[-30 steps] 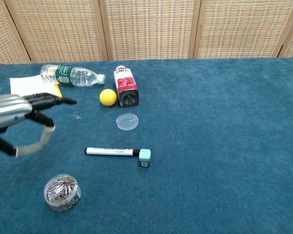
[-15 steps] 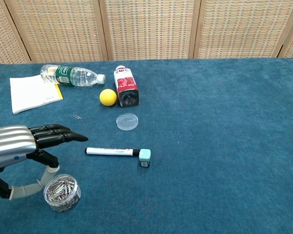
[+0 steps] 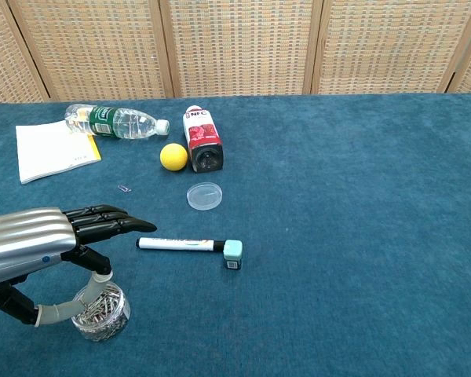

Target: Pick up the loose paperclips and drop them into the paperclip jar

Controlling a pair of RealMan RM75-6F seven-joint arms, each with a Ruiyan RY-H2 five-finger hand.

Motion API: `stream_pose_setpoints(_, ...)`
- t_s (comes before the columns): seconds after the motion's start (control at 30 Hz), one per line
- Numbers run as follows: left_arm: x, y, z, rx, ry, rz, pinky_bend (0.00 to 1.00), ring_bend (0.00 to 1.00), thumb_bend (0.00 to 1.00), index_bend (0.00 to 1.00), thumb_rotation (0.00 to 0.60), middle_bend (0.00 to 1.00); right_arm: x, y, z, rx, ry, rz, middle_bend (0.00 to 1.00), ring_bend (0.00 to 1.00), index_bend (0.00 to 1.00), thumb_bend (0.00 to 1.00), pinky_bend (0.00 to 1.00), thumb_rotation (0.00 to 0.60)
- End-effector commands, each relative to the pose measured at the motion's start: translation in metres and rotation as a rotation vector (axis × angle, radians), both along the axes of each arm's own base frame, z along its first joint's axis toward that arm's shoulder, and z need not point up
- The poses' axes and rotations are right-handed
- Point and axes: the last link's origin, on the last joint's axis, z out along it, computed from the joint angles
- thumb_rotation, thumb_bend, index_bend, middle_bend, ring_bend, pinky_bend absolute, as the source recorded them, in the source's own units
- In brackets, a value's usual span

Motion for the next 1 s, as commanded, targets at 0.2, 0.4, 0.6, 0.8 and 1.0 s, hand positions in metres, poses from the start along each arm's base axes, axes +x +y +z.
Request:
stream_pose_setpoints(0.2, 0.001, 0.002, -0.001, 0.007, 0.001, 0.005, 0.00, 0.00, 0.45, 0.43, 0.600, 0.00, 0.000, 0.000, 0.000, 0.000, 0.000, 0.000, 0.00, 0.00, 0.04, 0.00, 0.00, 0.600)
stream_pose_setpoints(0.4, 0.003, 0.003, 0.003, 0.011, -0.020, 0.013, 0.00, 0.00, 0.43, 0.41, 0.600, 0.00, 0.000, 0.001, 0.000, -0.001, 0.000, 0.002, 0.00, 0.00, 0.04, 0.00, 0.00, 0.600)
stream_pose_setpoints(0.6, 0.008, 0.010, 0.025, 0.065, -0.089, 0.025, 0.00, 0.00, 0.42, 0.38, 0.600, 0.00, 0.001, 0.001, 0.000, 0.000, -0.002, 0.004, 0.00, 0.00, 0.04, 0.00, 0.00, 0.600)
stream_pose_setpoints(0.8, 0.003, 0.019, 0.060, 0.190, -0.142, 0.114, 0.00, 0.00, 0.13, 0.00, 0.600, 0.00, 0.001, 0.001, 0.000, 0.002, -0.003, 0.005, 0.00, 0.00, 0.04, 0.00, 0.00, 0.600)
stream_pose_setpoints(1.0, -0.021, 0.009, 0.122, 0.447, -0.141, 0.442, 0.00, 0.00, 0.00, 0.00, 0.600, 0.00, 0.003, 0.002, -0.001, 0.006, -0.001, 0.016, 0.00, 0.00, 0.04, 0.00, 0.00, 0.600)
